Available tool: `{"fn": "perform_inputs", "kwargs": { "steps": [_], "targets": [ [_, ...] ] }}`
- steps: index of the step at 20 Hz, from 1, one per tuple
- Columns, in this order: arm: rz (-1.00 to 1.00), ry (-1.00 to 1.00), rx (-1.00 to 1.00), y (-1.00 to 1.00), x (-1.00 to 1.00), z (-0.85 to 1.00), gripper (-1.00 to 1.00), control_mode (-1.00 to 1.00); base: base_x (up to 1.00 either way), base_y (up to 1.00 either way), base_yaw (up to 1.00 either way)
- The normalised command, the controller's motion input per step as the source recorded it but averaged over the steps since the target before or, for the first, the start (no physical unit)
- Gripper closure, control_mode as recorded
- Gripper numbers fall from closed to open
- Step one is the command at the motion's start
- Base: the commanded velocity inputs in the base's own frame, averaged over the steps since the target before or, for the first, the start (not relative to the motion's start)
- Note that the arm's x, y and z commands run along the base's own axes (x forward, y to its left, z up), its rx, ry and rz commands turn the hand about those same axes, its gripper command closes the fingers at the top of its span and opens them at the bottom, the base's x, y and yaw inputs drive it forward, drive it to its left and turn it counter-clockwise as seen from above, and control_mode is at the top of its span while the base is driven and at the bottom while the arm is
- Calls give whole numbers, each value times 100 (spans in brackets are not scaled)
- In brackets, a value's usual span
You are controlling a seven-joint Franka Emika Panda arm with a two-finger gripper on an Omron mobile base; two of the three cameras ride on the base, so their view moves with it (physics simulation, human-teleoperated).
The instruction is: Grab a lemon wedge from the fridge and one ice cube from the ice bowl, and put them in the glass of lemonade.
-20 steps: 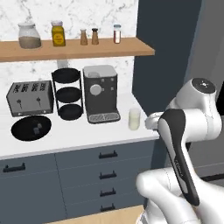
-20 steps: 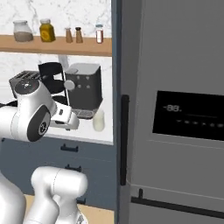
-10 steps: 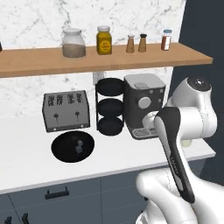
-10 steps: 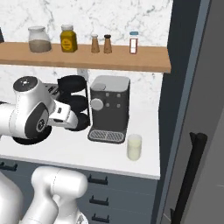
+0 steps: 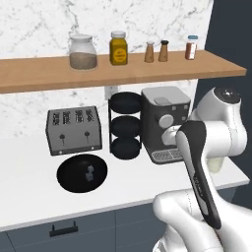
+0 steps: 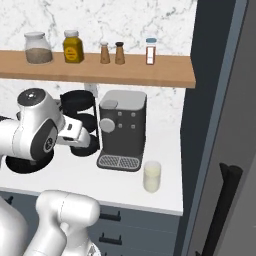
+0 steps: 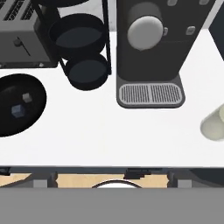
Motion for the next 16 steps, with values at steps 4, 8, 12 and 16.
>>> {"fn": "perform_inputs", "kwargs": {
  "steps": [4, 8, 12, 16],
  "targets": [
    [0, 0, 0, 0, 0, 0, -100, -100, 4, 1, 0],
    [2, 8, 0, 46, 15, -10, -100, -100, 0, 0, 0],
    [5, 23, 0, 90, 38, -4, -100, -100, 0, 0, 0],
    [15, 34, 0, 88, 52, -1, -100, -100, 0, 0, 0]
  ]
}}
